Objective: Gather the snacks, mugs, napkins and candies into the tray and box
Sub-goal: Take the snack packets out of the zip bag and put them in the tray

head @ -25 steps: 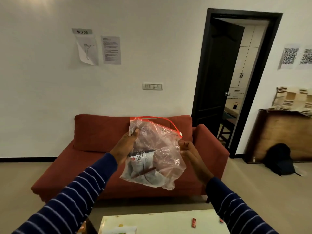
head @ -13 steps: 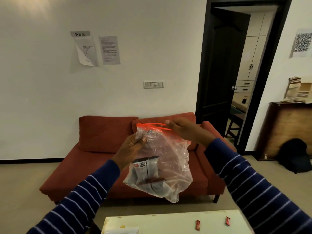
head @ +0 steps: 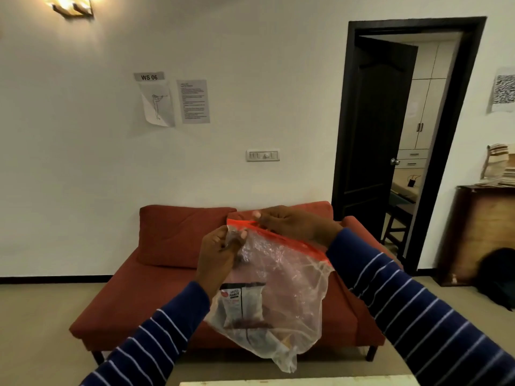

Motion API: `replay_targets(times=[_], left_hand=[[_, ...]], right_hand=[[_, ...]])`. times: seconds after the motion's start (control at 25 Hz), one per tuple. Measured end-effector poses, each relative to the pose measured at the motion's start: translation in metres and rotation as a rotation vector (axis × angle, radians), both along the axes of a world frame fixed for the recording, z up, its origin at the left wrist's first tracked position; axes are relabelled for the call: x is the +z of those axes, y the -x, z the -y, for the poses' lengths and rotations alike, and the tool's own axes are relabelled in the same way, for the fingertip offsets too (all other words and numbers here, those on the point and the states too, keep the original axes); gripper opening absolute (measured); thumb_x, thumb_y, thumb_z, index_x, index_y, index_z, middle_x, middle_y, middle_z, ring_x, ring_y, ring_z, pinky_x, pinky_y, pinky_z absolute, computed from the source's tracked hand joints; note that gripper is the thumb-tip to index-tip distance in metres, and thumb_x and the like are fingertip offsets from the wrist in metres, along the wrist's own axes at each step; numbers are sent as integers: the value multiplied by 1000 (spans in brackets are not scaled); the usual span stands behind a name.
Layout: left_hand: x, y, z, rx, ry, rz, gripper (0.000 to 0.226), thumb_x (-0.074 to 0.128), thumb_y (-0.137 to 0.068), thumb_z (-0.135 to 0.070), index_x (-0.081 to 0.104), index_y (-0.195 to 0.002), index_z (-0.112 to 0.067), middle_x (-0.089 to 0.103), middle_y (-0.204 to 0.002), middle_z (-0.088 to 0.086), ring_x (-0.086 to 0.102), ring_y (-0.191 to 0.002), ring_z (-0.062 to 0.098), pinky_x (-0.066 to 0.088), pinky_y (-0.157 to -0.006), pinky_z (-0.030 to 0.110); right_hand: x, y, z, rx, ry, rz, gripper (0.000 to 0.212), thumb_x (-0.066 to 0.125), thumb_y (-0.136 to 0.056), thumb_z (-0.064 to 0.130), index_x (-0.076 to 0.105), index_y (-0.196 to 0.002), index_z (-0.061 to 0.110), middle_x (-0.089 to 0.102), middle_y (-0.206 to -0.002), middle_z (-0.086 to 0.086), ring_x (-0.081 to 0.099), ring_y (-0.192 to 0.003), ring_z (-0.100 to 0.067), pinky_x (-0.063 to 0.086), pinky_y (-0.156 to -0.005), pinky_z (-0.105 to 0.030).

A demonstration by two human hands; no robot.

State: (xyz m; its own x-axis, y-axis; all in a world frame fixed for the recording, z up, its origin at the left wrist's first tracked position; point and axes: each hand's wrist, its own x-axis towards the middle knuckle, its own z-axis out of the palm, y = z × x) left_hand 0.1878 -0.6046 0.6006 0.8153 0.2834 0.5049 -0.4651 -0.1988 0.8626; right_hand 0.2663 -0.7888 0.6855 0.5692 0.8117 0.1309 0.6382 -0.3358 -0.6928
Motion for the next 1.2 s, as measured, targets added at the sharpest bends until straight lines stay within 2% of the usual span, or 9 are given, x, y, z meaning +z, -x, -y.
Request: replay_targets(times=[0.12,0.24,0.36,0.48,0.64,0.84,0.92,1.0,1.2], left_hand=[[3,-2,1,62,-15,53,26,70,-87,-37,68,-76,-13,61,-65,11,49,-55,28,49,-50,50],[2,-5,2,161,-137,122,33,71,-88,-34,70,-76,-4,61,-63,20,49,-52,40,46,-45,55],[-1,-6,4,330,-255,229,37,75,-87,-33,66,-57,-11,54,-46,3,43,-39,23,35,-33,34],[-2,-4,16,442,-291,280,38,74,-88,-26,60,-52,-20,45,-42,-14,42,-38,4,25,-39,10],[-4,-5,34,459,-227,289,33,69,-86,-29,61,-56,-20,53,-45,-10,50,-42,4,31,-41,8],[-20,-4,-11,300,-6,213,31,70,-81,-39,73,-106,-21,76,-101,-2,74,-89,21,61,-70,38],[-15,-13,-44,372,169,-89,63,68,-84,-55,51,-138,-29,52,-146,2,54,-130,20,50,-102,41],[-12,-21,-64,82,256,-276,92,63,-81,-67,20,-155,-34,30,-161,4,42,-140,21,44,-107,46],[-2,-26,-73,-233,220,-21,101,84,-53,-66,58,-133,-8,70,-106,17,69,-91,26,61,-76,35]], right_hand=[[-2,6,-17,18,-74,164,15,59,-95,46,67,-83,40,62,-68,17,49,-59,-1,43,-55,-21],[-3,1,-22,-53,-146,298,14,68,-92,26,72,-81,34,61,-62,20,52,-55,2,39,-53,-12],[3,4,-23,-78,-39,472,11,70,-90,30,77,-96,23,56,-82,15,51,-71,-1,40,-62,-16],[8,15,-30,-77,6,380,21,63,-89,52,71,-76,39,62,-62,21,54,-57,4,38,-47,-9],[7,20,-38,-89,79,386,15,77,-81,41,75,-76,28,60,-57,18,55,-52,4,40,-46,-9],[18,15,-7,-104,71,476,22,68,-81,-1,81,-93,12,78,-83,-1,59,-58,10,41,-57,-3],[24,13,9,-122,-28,443,25,66,-82,-4,81,-92,13,79,-86,-3,68,-67,-4,51,-65,-13],[29,11,20,-121,-117,395,24,67,-84,-5,81,-93,12,79,-89,-2,73,-80,-11,58,-77,-20],[25,-8,50,-296,-302,259,23,66,-85,-9,79,-95,7,78,-88,-7,75,-83,-18,60,-77,-20]])
